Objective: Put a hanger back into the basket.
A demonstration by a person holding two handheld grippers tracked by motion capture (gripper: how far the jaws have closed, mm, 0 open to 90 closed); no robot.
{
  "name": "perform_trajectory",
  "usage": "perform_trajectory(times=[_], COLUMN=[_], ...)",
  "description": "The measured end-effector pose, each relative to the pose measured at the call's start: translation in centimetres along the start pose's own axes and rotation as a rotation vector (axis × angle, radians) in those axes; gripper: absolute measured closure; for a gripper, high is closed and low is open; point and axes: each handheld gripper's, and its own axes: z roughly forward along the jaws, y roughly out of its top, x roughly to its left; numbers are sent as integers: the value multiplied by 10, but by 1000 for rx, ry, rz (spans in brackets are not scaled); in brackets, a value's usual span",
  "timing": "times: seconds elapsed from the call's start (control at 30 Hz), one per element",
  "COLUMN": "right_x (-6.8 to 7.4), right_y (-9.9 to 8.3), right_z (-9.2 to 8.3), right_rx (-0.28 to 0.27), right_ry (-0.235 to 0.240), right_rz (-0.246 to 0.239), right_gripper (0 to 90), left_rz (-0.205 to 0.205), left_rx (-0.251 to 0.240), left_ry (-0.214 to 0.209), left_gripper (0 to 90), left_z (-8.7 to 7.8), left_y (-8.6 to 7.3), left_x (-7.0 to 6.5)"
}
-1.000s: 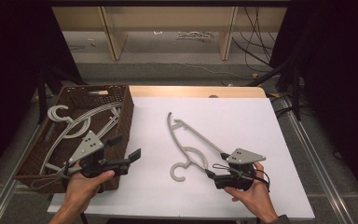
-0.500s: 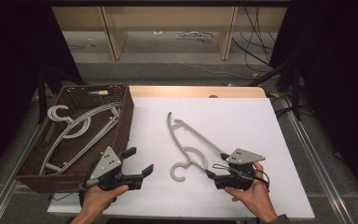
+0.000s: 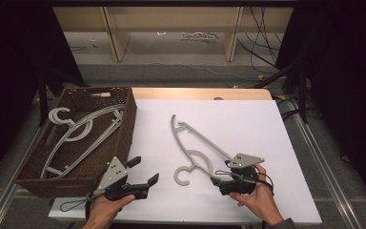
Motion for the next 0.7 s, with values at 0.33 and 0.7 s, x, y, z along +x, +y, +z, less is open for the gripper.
perform_trajectory(times=[0.33,0.7], right_x=[-3,-9], right_y=[2,7], right_z=[28,36], right_rx=[151,279], right_ry=[26,76], right_rz=[-46,-46], right_gripper=[341,573], left_rz=[-2,13], left_rx=[1,5], left_ry=[-8,-14], left_gripper=[162,163], left_z=[1,2], left_y=[0,0], left_x=[1,0])
